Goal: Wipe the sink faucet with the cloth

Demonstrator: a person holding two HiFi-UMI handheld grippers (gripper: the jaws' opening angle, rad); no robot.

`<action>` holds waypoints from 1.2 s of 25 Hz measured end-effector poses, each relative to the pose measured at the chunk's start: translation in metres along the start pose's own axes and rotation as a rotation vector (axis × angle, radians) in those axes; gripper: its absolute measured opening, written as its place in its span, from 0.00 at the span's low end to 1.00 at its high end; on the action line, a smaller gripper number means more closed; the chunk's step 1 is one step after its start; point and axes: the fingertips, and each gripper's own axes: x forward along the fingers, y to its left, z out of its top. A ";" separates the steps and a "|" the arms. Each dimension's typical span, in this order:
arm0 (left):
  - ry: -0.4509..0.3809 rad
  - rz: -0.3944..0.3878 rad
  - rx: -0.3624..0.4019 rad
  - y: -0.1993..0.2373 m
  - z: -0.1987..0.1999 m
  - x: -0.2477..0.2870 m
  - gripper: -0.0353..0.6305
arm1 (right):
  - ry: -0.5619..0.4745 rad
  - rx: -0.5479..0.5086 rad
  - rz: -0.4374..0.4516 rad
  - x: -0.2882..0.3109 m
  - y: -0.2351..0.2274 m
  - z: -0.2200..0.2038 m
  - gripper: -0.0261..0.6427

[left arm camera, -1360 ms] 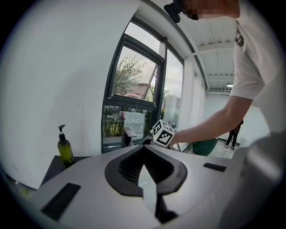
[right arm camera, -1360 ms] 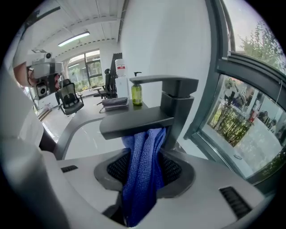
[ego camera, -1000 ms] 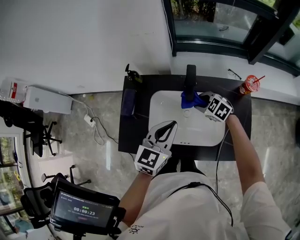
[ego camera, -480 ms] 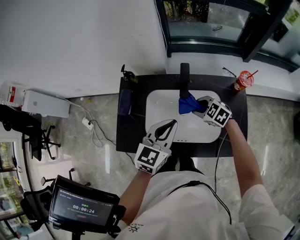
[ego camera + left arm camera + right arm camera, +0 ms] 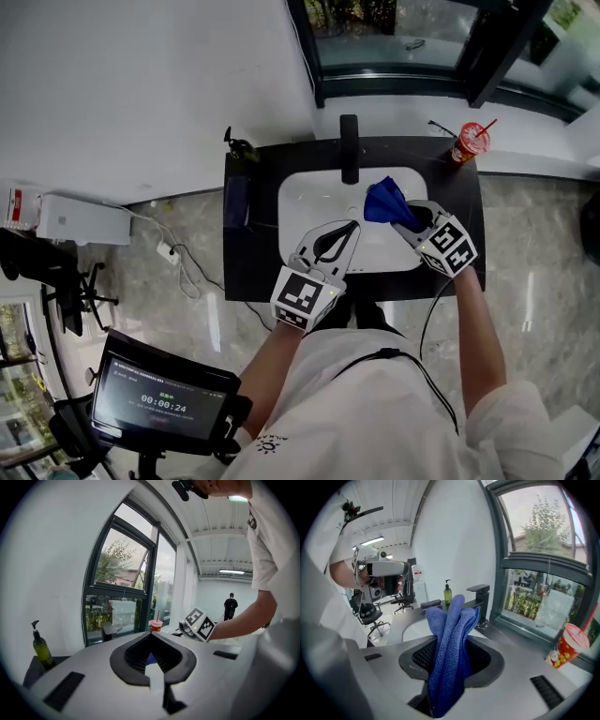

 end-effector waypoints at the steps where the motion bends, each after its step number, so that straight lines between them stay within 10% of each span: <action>1: -0.007 -0.023 0.004 -0.009 0.003 0.004 0.04 | -0.008 0.022 -0.037 -0.014 0.000 -0.006 0.26; 18: -0.006 -0.355 0.068 -0.111 0.025 0.065 0.04 | -0.095 0.275 -0.374 -0.143 0.000 -0.061 0.26; 30: 0.024 -0.307 0.055 -0.095 0.022 0.052 0.04 | -0.107 0.115 -0.271 -0.083 -0.020 0.010 0.26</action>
